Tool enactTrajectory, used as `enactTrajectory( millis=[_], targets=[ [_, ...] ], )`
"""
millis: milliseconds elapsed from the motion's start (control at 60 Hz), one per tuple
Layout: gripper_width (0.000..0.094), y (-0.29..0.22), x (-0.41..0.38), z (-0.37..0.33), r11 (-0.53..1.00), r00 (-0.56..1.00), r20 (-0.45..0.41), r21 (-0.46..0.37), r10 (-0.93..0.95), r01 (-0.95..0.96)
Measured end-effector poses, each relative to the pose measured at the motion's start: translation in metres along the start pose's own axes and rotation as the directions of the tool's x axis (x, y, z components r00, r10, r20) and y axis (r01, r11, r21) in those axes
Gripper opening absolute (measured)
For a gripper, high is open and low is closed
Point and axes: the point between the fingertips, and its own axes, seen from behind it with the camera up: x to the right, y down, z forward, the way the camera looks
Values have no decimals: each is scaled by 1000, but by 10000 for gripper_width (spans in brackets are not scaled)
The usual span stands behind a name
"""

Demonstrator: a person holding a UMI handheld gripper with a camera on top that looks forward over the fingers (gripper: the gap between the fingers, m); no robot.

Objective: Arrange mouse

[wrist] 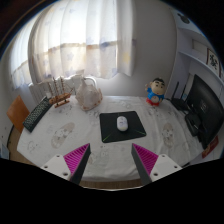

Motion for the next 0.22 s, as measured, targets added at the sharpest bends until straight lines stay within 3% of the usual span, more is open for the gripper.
enactTrajectory(
  millis=[217],
  targets=[
    [847, -4, -2, -14, 999, 999, -33, 37, 2, -1]
  ],
)
